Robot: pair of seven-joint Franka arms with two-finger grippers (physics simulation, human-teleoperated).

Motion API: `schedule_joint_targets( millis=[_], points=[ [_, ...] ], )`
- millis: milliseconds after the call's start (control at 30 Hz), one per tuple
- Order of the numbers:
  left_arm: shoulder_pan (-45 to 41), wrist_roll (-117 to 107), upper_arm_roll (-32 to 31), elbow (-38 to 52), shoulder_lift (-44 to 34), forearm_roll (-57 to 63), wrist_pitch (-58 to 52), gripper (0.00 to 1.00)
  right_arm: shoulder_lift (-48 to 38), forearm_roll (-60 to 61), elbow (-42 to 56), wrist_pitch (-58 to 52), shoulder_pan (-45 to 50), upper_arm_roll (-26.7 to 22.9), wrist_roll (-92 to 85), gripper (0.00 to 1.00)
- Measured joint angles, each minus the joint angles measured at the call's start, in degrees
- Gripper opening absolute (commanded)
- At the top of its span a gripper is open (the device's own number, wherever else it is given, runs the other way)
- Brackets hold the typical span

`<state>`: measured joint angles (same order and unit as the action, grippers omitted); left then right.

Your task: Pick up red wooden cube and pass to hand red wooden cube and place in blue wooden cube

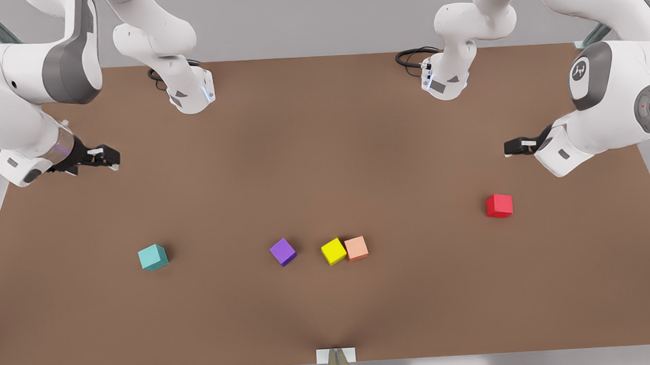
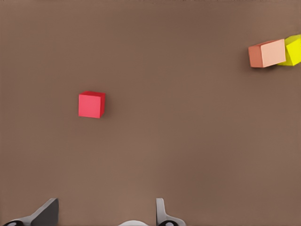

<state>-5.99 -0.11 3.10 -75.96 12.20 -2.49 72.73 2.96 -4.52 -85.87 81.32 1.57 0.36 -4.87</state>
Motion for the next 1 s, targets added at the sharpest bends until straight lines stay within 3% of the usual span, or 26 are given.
schedule_joint_targets(
  millis=[133, 400, 700, 1000],
  points=[
    [0.6, 1.5, 1.0, -0.3, 3.8, -0.6, 2.0, 1.0, 0.1, 0.2, 0.0, 0.8, -0.1, 0.0, -0.4, 1.0],
    [4.9, 6.9, 2.0, -10.1, 16.0, -1.4, 20.7, 1.0, 0.4, 0.5, -0.3, 1.5, 0.3, 0.0, -0.9, 1.0],
    [7.0, 16.3, 3.0, -27.0, 16.9, 0.3, 42.8, 1.0, 0.5, 1.0, -0.9, 1.6, 0.2, 0.0, -1.2, 1.0],
    [7.4, 23.0, 3.6, -31.2, 17.4, 2.0, 51.9, 1.0, 0.5, 1.3, -1.2, 1.7, 0.2, 0.0, -1.5, 1.0]
  ],
)
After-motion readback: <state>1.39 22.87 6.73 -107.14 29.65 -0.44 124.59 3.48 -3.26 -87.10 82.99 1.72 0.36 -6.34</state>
